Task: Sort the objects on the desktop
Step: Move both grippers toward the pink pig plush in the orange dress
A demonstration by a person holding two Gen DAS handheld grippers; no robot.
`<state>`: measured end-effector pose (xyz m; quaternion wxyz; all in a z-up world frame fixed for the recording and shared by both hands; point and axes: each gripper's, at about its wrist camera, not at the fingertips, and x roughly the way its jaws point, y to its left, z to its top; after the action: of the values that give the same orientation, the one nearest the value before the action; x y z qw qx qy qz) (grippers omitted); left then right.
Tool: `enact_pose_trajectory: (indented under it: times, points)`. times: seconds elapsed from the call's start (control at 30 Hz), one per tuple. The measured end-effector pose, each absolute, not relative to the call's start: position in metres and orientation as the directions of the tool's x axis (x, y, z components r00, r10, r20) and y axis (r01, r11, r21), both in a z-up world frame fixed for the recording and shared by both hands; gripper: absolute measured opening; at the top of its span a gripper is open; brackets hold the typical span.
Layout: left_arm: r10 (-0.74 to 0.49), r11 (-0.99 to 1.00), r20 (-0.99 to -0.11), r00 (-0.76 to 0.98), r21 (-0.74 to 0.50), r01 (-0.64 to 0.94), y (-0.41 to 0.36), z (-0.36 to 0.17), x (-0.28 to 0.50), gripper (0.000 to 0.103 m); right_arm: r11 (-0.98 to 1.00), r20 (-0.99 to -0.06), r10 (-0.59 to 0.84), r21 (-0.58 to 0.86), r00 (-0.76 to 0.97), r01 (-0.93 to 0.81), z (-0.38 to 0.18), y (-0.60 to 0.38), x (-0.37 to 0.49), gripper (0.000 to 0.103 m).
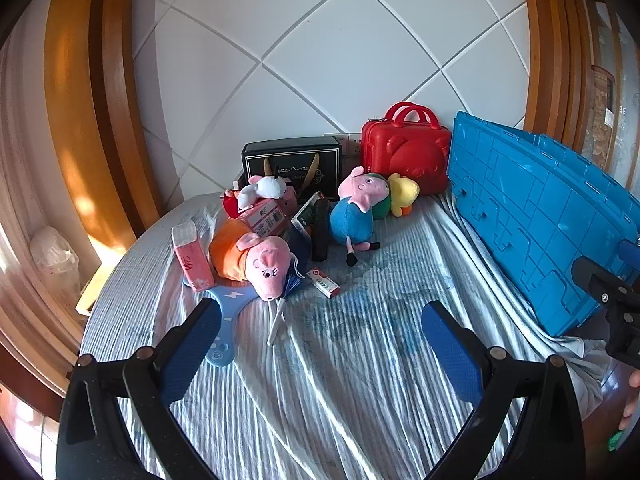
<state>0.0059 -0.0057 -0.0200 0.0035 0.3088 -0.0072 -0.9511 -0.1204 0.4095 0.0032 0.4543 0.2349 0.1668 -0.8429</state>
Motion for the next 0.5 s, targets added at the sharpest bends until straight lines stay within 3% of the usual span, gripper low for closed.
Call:
enact_pose_trajectory:
  times: [0.17,0.2,0.5]
  points:
    - [-0.055,-0.998,-0.591,-0.805,0.016,0.057,-0.0052,-0.0211,0.0065,0.102,-0.525,-0.55,-0.689,-0.069,-0.472,0.848,0.0033,0.4071,-0.12,0.103]
    - [-0.138,-0.988,-0.592,-0.794,0.022,0.156,-0.0054,-0.0213,0.0067,0.102,-0.523,-0.55,-0.69,-0.071,-0.471,0.849,0.0031,0.4065,-0.1195,0.103]
    - [-0.143,-0.986,-0.597,-0.789,0.019,0.165,-0.0114,-0.0233,0.0052,0.102,-0.518,-0.559,-0.688,-0.069,-0.464,0.852,0.0006,0.4007,-0.1184,0.103]
